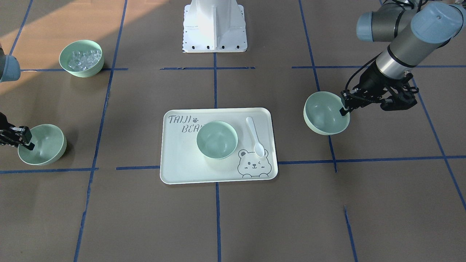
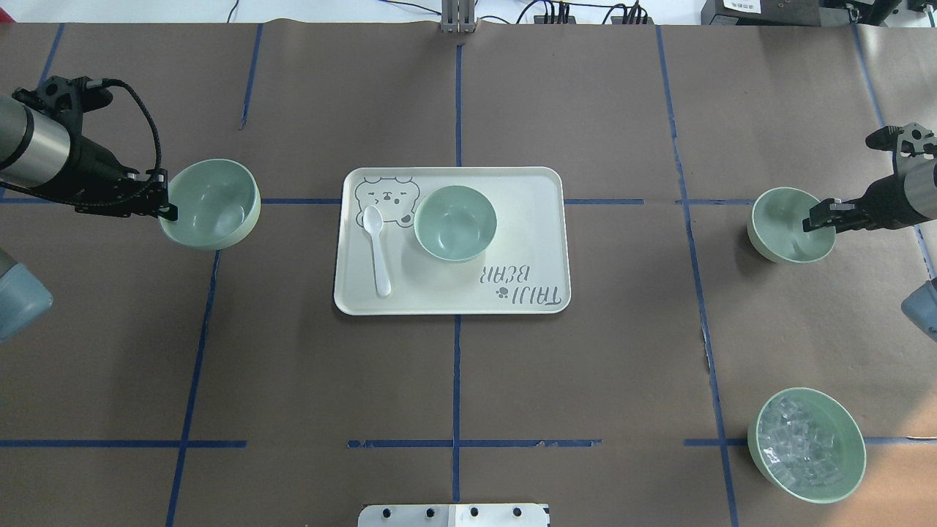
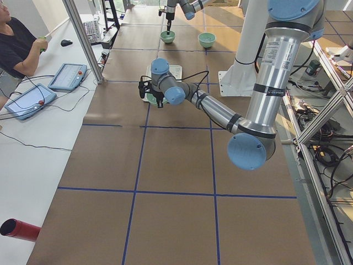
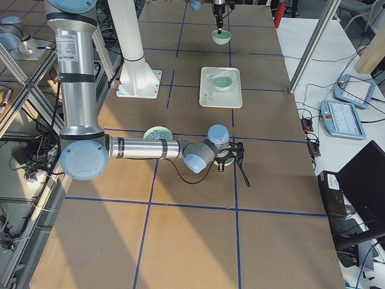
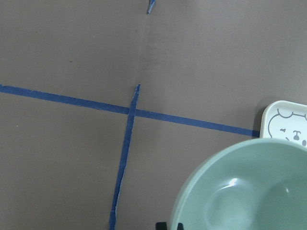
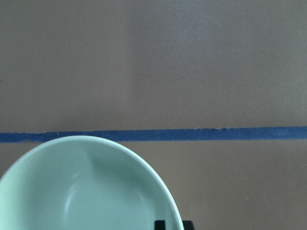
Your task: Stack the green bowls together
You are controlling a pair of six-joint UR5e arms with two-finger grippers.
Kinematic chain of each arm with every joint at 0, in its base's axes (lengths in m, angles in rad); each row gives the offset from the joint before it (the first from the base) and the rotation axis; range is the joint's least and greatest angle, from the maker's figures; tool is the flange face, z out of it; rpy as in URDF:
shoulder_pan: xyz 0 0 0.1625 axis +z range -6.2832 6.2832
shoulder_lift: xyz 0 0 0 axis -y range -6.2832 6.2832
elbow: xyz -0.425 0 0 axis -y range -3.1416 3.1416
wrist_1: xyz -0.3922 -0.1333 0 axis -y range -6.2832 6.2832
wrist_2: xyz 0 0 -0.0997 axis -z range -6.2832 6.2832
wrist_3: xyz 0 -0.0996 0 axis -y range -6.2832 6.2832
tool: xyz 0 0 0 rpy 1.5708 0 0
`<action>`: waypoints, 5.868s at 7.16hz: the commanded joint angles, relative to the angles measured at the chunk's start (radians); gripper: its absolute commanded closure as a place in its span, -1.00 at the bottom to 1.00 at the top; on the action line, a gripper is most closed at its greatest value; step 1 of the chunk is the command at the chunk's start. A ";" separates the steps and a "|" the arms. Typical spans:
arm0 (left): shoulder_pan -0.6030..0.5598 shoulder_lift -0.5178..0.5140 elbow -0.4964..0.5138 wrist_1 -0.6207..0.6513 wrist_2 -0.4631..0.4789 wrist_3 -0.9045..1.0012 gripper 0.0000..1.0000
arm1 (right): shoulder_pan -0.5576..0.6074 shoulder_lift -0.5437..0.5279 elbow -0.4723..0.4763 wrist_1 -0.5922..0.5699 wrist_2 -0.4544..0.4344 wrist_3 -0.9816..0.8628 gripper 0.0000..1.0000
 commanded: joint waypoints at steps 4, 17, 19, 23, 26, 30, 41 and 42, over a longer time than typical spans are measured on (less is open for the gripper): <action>0.182 -0.277 0.102 0.036 0.069 -0.333 1.00 | 0.076 0.057 0.005 -0.018 0.130 0.005 1.00; 0.318 -0.460 0.384 -0.141 0.262 -0.398 1.00 | 0.117 0.102 0.015 -0.039 0.170 0.016 1.00; 0.320 -0.465 0.384 -0.145 0.270 -0.399 1.00 | 0.117 0.102 0.015 -0.039 0.170 0.016 1.00; 0.320 -0.469 0.416 -0.198 0.293 -0.439 -1.00 | 0.117 0.102 0.017 -0.039 0.171 0.016 1.00; 0.263 -0.468 0.410 -0.182 0.235 -0.407 -1.00 | 0.117 0.160 0.021 -0.050 0.182 0.087 1.00; 0.181 -0.377 0.160 0.159 0.170 -0.180 -1.00 | 0.014 0.302 0.219 -0.316 0.187 0.231 1.00; -0.142 -0.066 -0.019 0.262 0.167 0.447 -1.00 | -0.406 0.667 0.084 -0.460 -0.240 0.424 1.00; -0.146 -0.058 -0.019 0.262 0.166 0.449 -1.00 | -0.413 0.667 0.083 -0.460 -0.244 0.424 1.00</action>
